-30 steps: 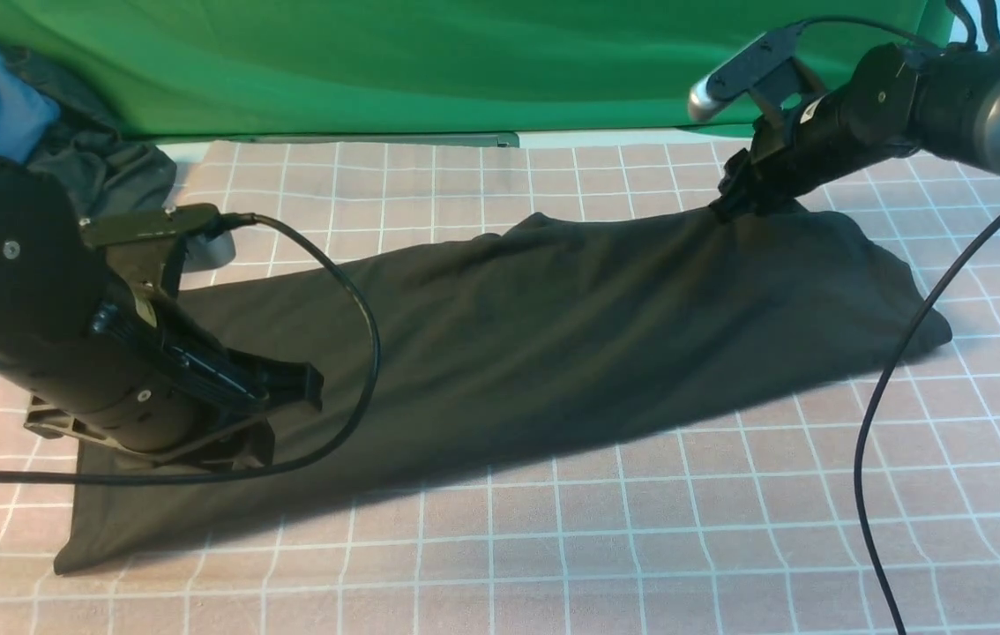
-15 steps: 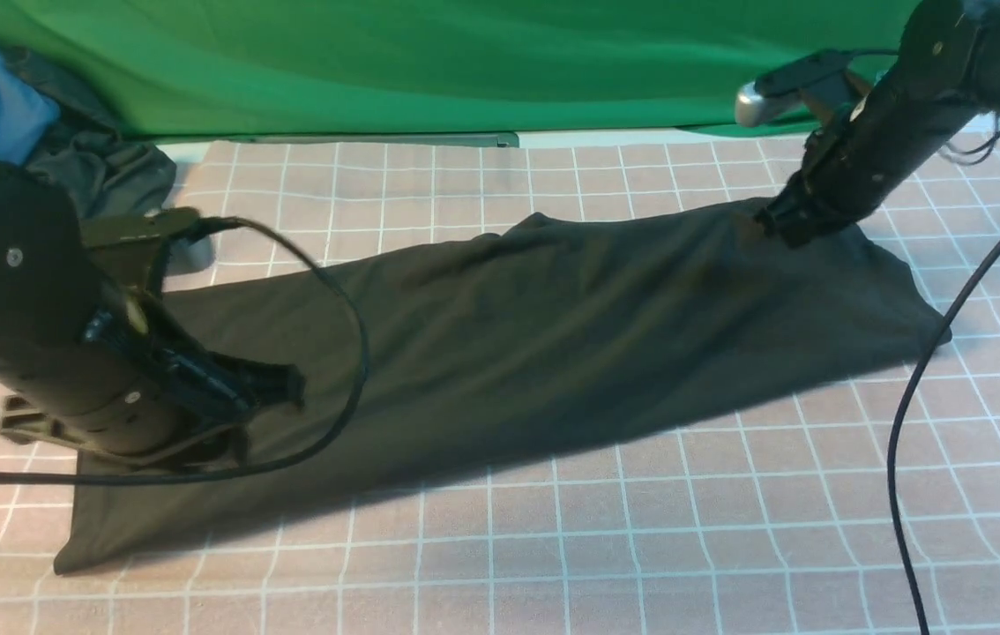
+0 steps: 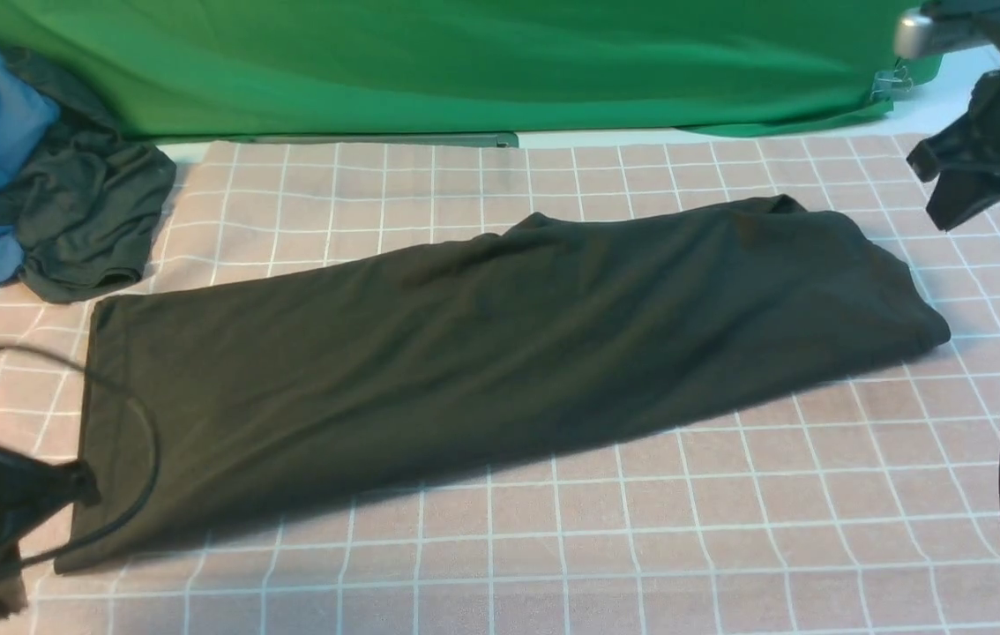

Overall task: Fold a long-sleeved shirt over a pink coffee tablecloth.
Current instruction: 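Pull the folded dark garment lengthwise by its ends to straighten it flat on the table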

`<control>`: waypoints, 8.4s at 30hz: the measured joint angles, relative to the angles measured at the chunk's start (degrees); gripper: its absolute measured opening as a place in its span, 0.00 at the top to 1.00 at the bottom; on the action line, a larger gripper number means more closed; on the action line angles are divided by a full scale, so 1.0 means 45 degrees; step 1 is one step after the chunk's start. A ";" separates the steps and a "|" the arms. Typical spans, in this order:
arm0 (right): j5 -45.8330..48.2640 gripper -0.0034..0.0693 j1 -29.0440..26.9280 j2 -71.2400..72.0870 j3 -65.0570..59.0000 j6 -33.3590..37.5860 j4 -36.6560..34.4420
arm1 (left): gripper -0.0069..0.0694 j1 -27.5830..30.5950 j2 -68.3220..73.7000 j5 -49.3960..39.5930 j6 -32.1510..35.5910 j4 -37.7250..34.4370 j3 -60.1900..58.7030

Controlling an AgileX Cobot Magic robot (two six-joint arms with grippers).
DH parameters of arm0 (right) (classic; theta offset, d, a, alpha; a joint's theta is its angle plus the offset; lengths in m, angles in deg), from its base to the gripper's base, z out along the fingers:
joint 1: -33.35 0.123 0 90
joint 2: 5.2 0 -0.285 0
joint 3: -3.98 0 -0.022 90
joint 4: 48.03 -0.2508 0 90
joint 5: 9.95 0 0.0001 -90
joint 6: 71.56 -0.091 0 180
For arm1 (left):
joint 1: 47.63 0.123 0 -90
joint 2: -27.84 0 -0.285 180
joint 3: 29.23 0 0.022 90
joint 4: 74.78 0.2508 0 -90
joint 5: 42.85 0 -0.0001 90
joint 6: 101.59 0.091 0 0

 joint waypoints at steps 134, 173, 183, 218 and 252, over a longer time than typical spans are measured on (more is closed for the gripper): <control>-0.0506 0.90 0.0901 0.1130 -0.7727 0.0687 -0.1472 | 0.89 -0.3548 -0.1016 0.2244 0.3834 -0.5872 -0.1593; -0.1657 0.63 0.2167 0.0485 -0.7006 0.1638 -0.0264 | 0.89 -0.3548 -0.1016 0.2570 0.3845 -0.5049 -0.1593; -0.1811 0.90 0.2177 0.0828 -0.7006 0.1638 -0.0214 | 0.89 -0.3548 -0.1016 0.2608 0.3945 -0.5023 -0.1593; -0.3442 0.63 0.2177 0.1902 -0.6938 -0.0001 0.1764 | 0.89 -0.3548 -0.1016 0.2884 0.4082 -0.5014 -0.1593; -0.3744 0.89 0.2177 0.1716 -0.6550 0.0309 0.2172 | 0.89 -0.3548 -0.1016 0.2856 0.4288 -0.5014 -0.1593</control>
